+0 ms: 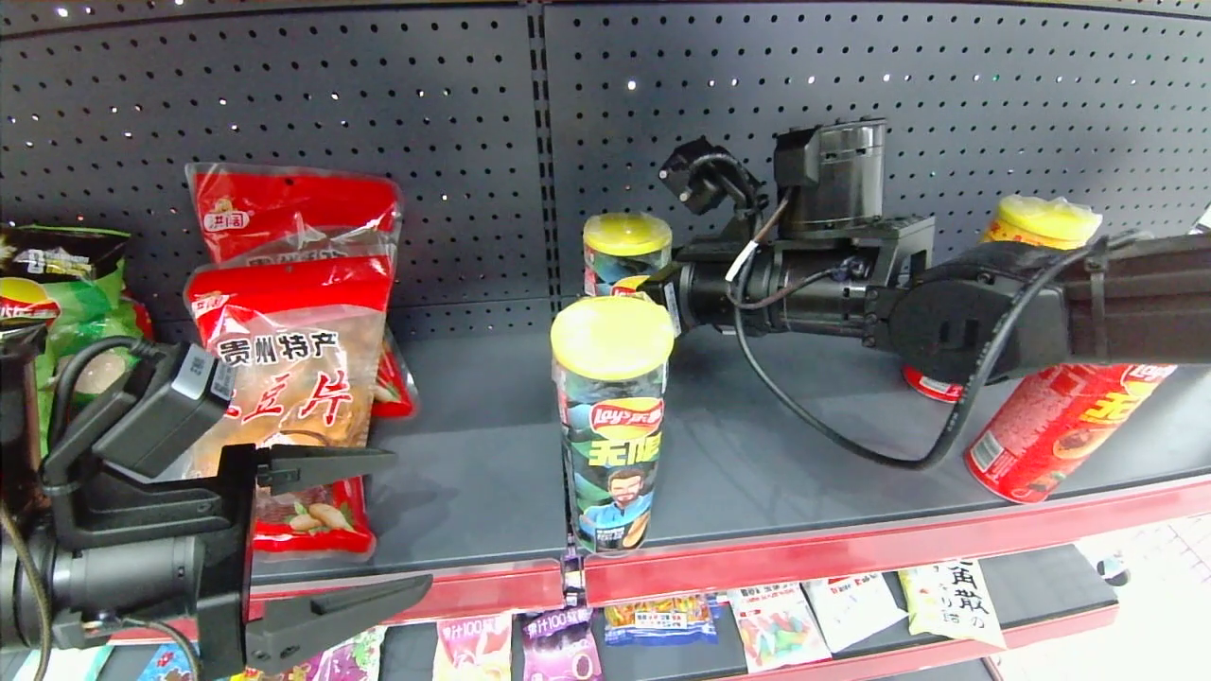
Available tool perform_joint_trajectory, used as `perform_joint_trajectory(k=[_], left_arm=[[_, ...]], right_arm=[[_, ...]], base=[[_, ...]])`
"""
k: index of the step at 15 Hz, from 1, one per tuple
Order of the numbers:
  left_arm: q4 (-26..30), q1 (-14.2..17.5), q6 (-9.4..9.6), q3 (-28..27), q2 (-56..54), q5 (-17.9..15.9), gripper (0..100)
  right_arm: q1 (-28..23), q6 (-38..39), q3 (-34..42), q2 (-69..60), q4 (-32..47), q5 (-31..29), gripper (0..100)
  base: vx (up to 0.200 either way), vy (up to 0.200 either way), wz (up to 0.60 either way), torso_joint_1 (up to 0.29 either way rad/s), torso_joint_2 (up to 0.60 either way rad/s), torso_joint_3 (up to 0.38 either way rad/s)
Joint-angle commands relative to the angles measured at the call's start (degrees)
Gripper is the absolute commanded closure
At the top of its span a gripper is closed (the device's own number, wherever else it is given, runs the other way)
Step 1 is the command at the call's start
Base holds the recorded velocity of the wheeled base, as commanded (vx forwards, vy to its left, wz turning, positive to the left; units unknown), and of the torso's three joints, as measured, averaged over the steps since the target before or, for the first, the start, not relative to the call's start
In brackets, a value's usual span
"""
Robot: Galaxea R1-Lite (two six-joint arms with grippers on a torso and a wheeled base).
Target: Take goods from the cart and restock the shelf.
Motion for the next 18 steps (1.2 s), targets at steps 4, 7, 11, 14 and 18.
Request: perform_joint_trajectory(k=[4,7,11,14,18], left_arm=[[-0.1,-0.3,0.34,-0.1,1.6,0.1,0],[-0.1,-0.5,0.43,-0.3,2.7,2.1,0],[-0.1,-1.7,0.34,-0.9,4.6,4.2,0],[-0.1,-5.3,0.34,-1.5,7.7,7.6,0],[-0.1,-7.6,0.34,-5.2,13.4,11.0,0]], right_arm=[[-1.8,0.8,10.0,-8.7,-0.2,-2.4,0],[-3.2,0.9,15.1,-11.8,-0.4,-5.6,0],[-4.0,0.9,25.4,-20.4,-0.3,-6.9,0],[-3.8,0.9,33.2,-27.1,-0.5,-7.0,0],[-1.0,0.6,45.0,-40.9,-0.7,-6.9,0]], base=[[0.0,0.0,0.0,0.0,0.0,0.0],[0.0,0.0,0.0,0.0,0.0,0.0],[0.0,0.0,0.0,0.0,0.0,0.0],[0.0,0.0,0.0,0.0,0.0,0.0],[0.0,0.0,0.0,0.0,0.0,0.0]])
